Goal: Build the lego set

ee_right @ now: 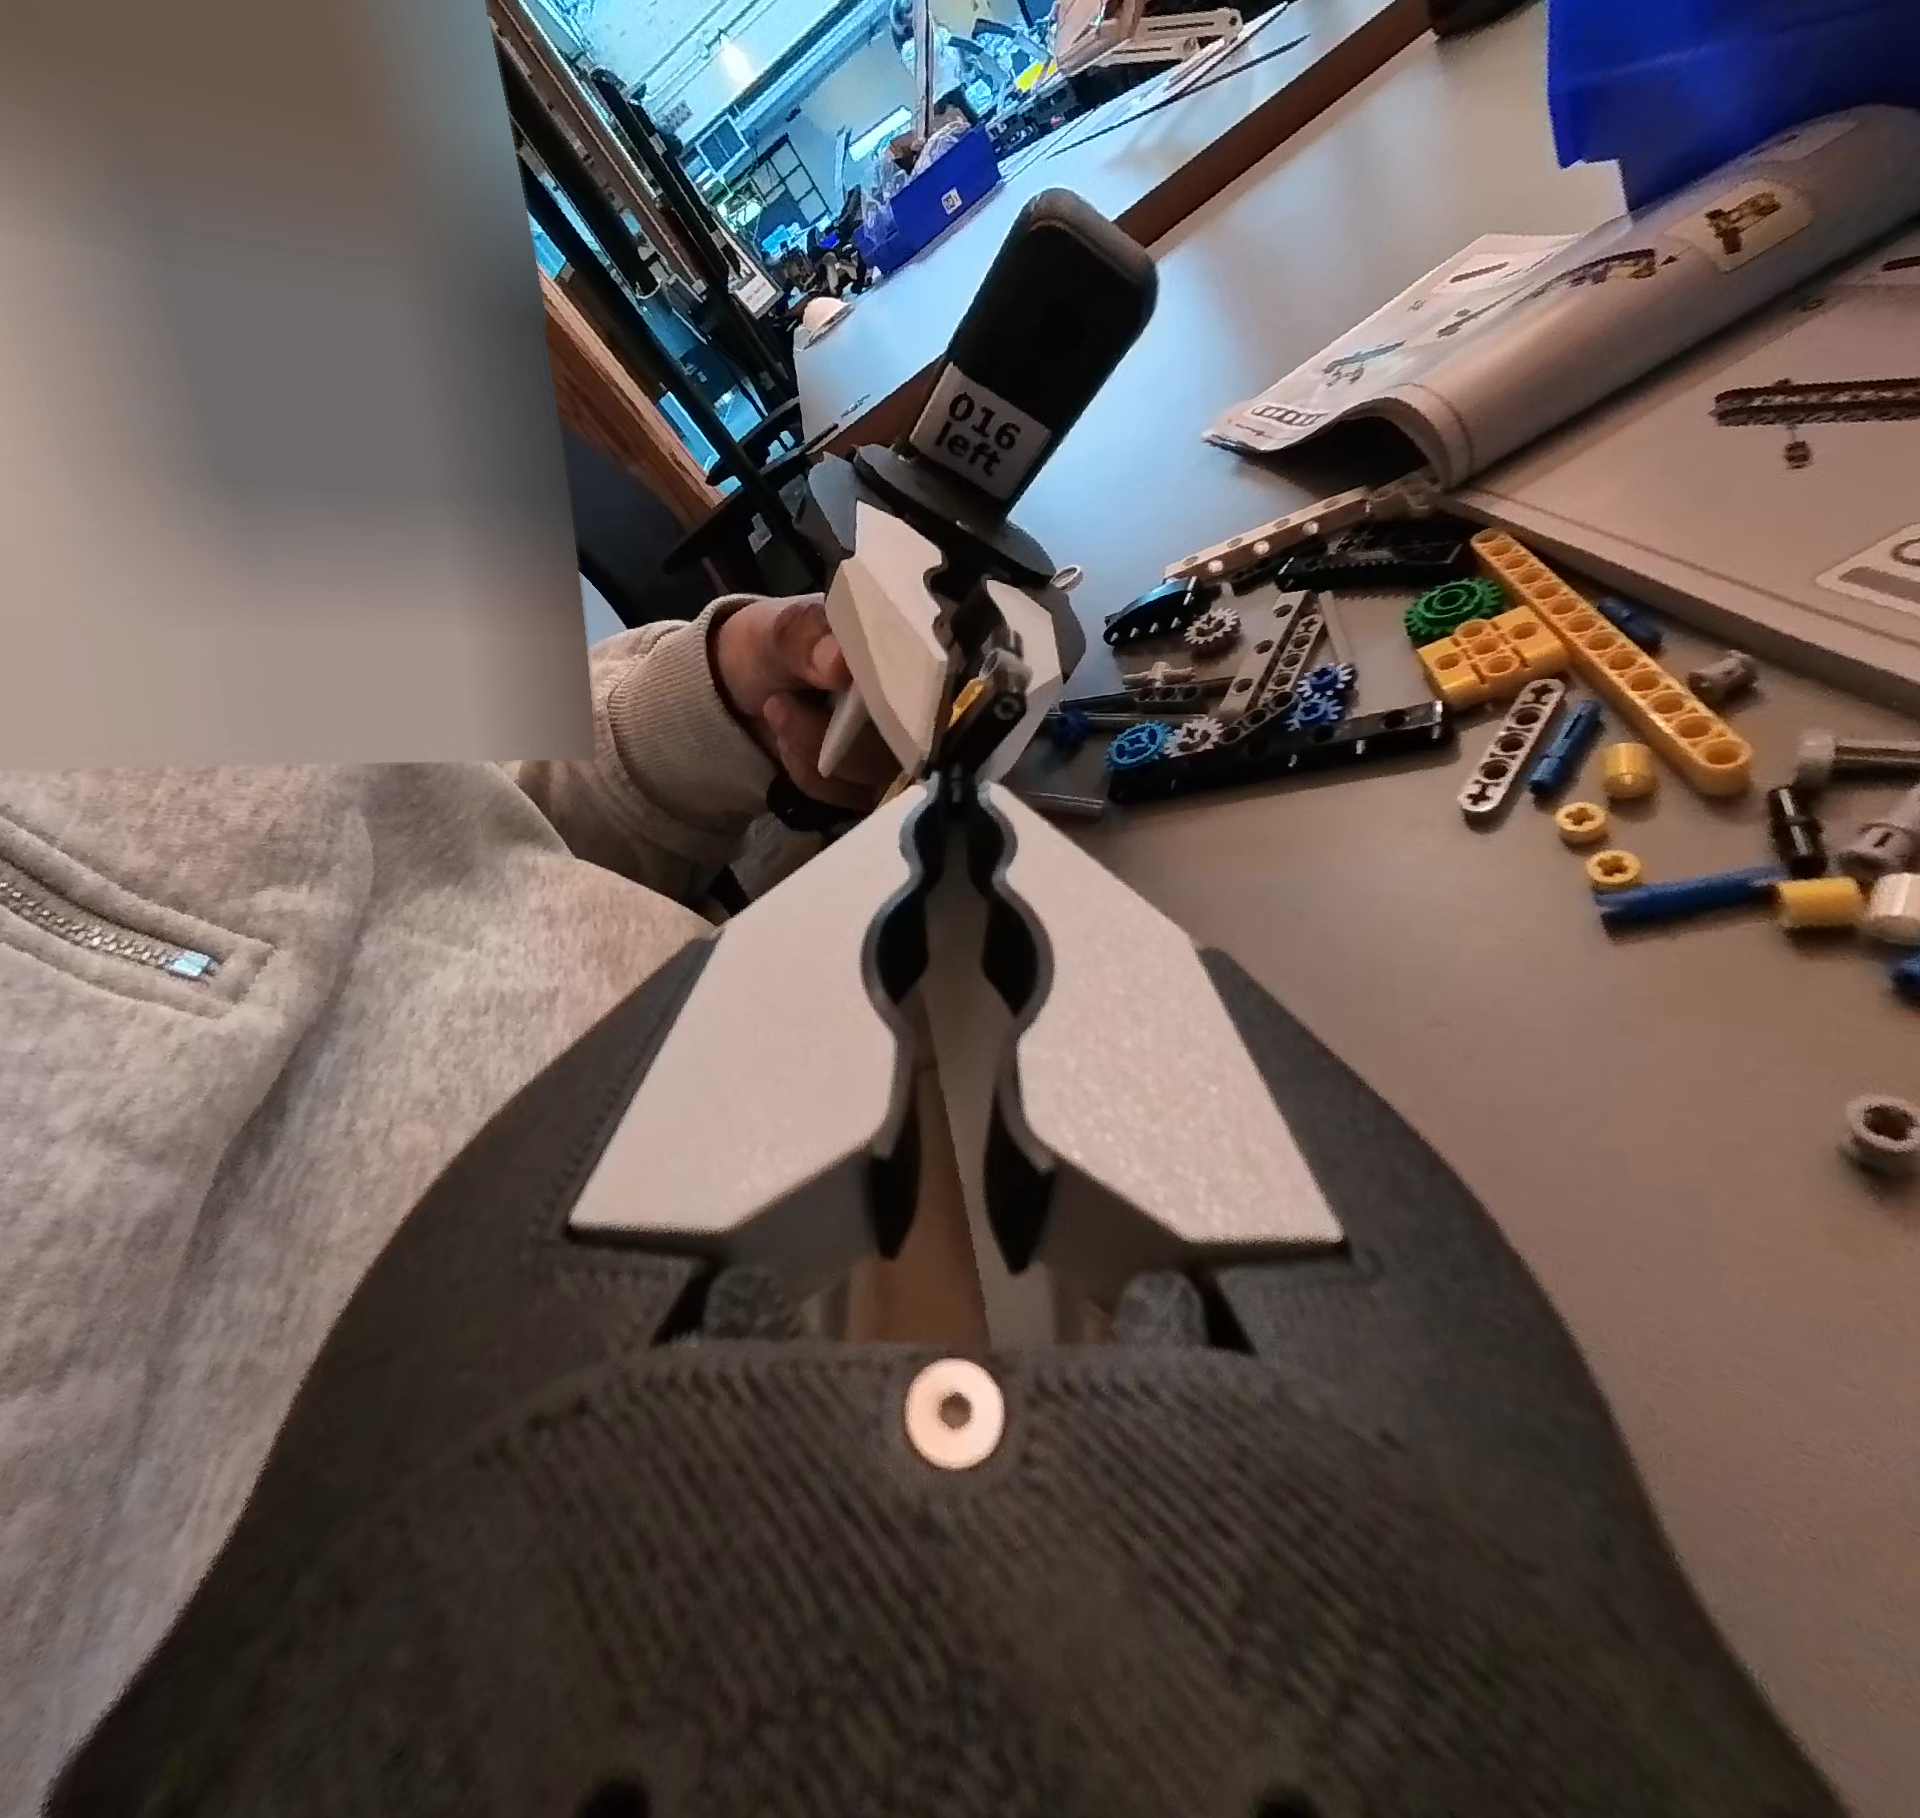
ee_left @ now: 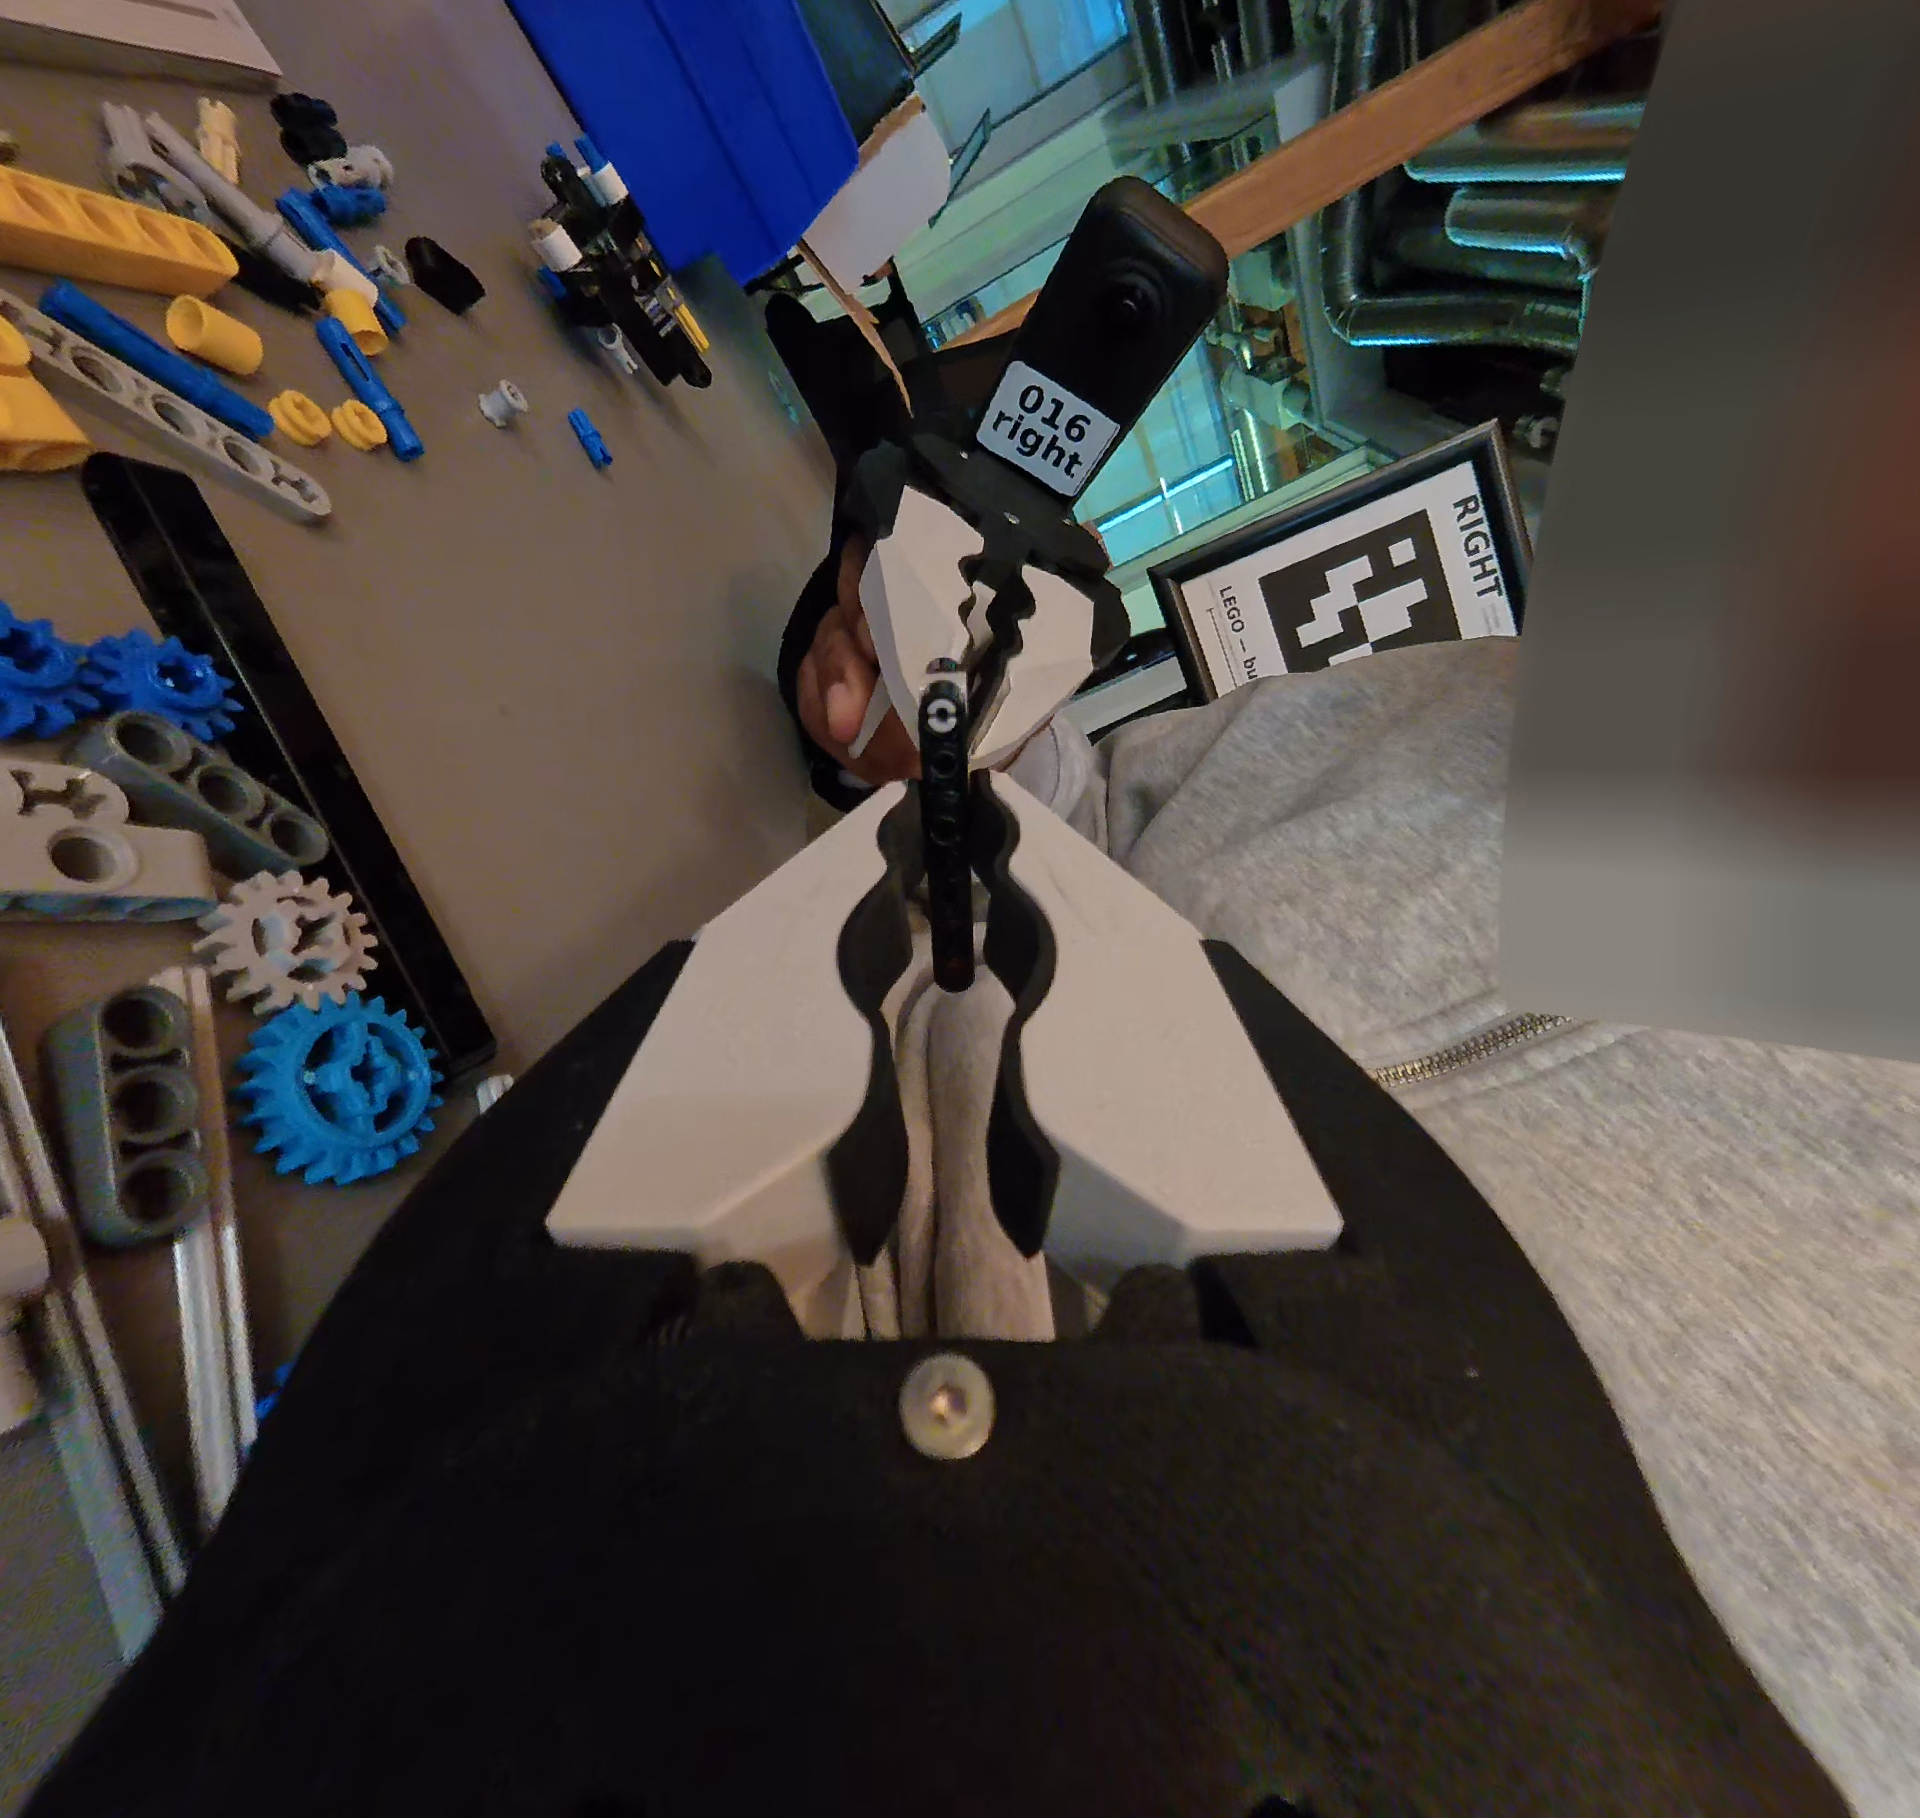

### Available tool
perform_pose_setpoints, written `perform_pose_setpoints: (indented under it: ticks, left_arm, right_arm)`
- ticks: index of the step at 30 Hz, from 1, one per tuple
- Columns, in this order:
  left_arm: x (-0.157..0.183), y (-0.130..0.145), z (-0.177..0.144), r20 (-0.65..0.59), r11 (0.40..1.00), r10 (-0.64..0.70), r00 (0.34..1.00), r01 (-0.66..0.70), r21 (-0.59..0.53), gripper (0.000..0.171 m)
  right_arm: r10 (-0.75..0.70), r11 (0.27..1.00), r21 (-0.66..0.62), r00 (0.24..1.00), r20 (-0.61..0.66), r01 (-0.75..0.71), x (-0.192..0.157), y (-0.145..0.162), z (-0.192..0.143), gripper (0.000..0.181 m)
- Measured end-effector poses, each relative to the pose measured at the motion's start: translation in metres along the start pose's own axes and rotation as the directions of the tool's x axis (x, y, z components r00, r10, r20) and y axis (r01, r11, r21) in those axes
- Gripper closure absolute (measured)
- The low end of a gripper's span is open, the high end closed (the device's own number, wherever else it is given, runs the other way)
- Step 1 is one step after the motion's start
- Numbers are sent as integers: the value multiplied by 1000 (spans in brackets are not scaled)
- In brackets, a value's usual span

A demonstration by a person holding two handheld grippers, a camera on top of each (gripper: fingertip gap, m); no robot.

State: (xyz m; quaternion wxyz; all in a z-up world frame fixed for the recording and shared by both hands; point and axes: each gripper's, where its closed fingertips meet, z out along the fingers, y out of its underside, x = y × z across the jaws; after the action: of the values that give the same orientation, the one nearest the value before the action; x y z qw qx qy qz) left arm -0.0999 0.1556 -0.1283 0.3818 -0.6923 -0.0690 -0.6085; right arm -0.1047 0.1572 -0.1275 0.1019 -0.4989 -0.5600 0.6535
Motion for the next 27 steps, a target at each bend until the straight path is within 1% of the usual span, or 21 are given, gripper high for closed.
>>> perform_pose_setpoints:
  ticks: [8, 14, 17, 20, 24, 27]
  left_arm:
    - [2, 3, 0, -20, 1000, 0, 1000, -1, -27, 165]
    - [7, 8, 1, -54, 998, 5, 999, -9, -70, 166]
    - [7, 9, 1, -55, 996, 6, 998, -11, -84, 166]
    - [6, 8, 1, -52, 997, 7, 999, -11, -78, 166]
    - [5, 0, 0, -48, 1000, -2, 999, 0, -30, 165]
    - [6, -4, -1, -60, 1000, -7, 998, 7, -6, 165]
  right_arm:
    - [8, 1000, -9, 1000, 28, -8, -3, 1, 0, 181]
    - [13, 1000, -21, 997, 74, -11, -9, 2, -1, 181]
    - [13, 1000, -23, 997, 77, -11, -9, 2, -1, 180]
    - [12, 1000, -20, 997, 73, -11, -8, 2, -1, 181]
    - [-24, 1000, 20, 1000, 12, 24, -4, -3, 0, 180]
    - [-24, 999, 49, 1000, -5, 24, -2, -7, 0, 180]
